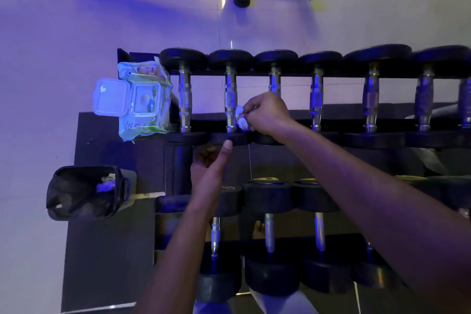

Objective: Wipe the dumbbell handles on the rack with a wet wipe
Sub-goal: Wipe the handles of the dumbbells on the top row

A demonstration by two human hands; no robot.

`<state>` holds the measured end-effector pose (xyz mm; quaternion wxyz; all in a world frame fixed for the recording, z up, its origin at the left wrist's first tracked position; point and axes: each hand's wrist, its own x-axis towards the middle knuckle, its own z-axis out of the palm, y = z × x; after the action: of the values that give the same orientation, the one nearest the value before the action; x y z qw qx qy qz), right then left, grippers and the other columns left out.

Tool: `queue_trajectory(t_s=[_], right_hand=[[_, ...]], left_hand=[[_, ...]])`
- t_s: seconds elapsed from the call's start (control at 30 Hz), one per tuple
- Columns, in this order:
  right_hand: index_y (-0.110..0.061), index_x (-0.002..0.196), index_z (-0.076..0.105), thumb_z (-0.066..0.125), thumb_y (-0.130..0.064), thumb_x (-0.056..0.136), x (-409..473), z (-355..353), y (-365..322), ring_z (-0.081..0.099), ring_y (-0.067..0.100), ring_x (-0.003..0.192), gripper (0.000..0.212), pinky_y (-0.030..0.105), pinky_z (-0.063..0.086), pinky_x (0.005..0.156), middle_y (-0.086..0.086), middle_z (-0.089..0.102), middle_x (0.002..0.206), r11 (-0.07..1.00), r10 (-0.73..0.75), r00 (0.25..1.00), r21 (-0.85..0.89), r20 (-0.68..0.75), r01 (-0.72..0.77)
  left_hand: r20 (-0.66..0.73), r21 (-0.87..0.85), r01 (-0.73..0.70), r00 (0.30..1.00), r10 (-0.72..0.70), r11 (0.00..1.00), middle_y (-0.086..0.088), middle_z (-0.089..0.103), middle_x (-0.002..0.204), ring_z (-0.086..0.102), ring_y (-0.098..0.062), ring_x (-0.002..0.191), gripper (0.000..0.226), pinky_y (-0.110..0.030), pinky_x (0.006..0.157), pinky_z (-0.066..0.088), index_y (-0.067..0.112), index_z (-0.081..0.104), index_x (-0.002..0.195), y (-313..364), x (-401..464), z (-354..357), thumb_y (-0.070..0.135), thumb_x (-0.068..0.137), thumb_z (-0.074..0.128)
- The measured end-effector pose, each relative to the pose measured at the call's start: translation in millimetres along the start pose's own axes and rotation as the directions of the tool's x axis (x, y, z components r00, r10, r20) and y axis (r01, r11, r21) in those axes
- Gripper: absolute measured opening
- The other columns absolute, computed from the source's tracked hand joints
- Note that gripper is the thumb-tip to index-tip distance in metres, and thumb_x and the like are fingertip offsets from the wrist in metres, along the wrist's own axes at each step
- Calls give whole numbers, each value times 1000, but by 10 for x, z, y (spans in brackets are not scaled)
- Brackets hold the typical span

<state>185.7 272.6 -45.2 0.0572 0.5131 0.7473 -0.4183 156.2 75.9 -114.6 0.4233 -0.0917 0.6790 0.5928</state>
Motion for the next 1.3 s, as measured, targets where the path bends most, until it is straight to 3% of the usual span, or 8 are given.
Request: queue_trajectory(t_s=[0.2, 0.47, 0.63, 0.83, 0.93, 1.03, 1.13, 1.3], right_hand=[[-31, 71, 73, 72, -10, 84, 105, 16, -174, 74, 13, 85, 25, 30, 61, 81, -15, 73, 76, 987, 69, 986, 153, -149, -46], [-20, 81, 76, 75, -7, 85, 262, -48, -410, 77, 14, 65, 14, 26, 58, 73, -5, 79, 75, 807, 215, 969, 581, -118, -108], [-27, 84, 75, 74, -20, 92, 249, 9, -425, 76, 11, 65, 10, 31, 59, 67, -10, 77, 75, 806, 165, 975, 590, -149, -46], [-33, 96, 78, 74, -43, 96, 214, 59, -307, 75, 4, 82, 11, 41, 61, 94, -17, 78, 82, 853, 25, 994, 520, -107, 35], [-30, 101, 81, 82, -37, 90, 145, 7, -298, 67, 1, 80, 13, 26, 55, 80, -18, 75, 86, 920, -115, 954, 333, -276, 207], [-34, 107, 79, 73, -36, 95, 90, -42, -360, 68, 14, 73, 14, 31, 51, 65, -13, 77, 87, 864, -503, 770, -202, -392, 462], [-37, 108, 76, 72, -18, 88, 249, -69, -410, 70, 27, 64, 28, 28, 39, 52, -10, 75, 82, 549, -771, 616, -657, -159, 517], [-37, 122, 68, 58, -10, 97, 385, -283, -658, 73, 27, 83, 38, 31, 34, 59, -11, 75, 101, 146, -682, 679, -859, 271, 490]], left_hand=[[-20, 3, -2, 1000, 2, 1000, 8, 74, 91, 66, -14, 75, 54, -29, 65, 55, 15, 73, 115, 39, -16, 4, 55, 81, 86], [-17, 26, 1, 1000, 0, 1000, 11, 73, 85, 63, -13, 71, 54, -33, 67, 53, 12, 75, 113, 19, 17, -19, 55, 82, 89], [-18, 60, 12, 1000, -11, 998, 10, 75, 87, 64, -12, 65, 58, -36, 69, 53, 17, 76, 112, -19, 45, -33, 64, 79, 90], [-29, 47, 39, 999, -38, 998, 10, 76, 90, 63, -14, 68, 57, -34, 67, 53, 19, 77, 111, -14, 39, -21, 65, 78, 89], [-22, 56, 42, 999, -41, 998, 12, 77, 90, 64, -13, 65, 58, -37, 72, 53, 19, 77, 111, -26, 67, -32, 64, 78, 89], [-18, 60, 44, 999, -43, 997, 10, 77, 93, 65, -11, 65, 60, -37, 74, 54, 18, 77, 113, -39, 76, -40, 65, 78, 90], [-13, 35, 42, 999, -41, 999, 8, 75, 93, 63, -12, 65, 61, -35, 71, 52, 16, 77, 113, -41, 70, -35, 64, 77, 91], [-20, 3, 40, 999, -40, 999, 7, 72, 87, 61, -14, 67, 61, -36, 71, 50, 11, 75, 113, -69, 90, -49, 59, 79, 92]])
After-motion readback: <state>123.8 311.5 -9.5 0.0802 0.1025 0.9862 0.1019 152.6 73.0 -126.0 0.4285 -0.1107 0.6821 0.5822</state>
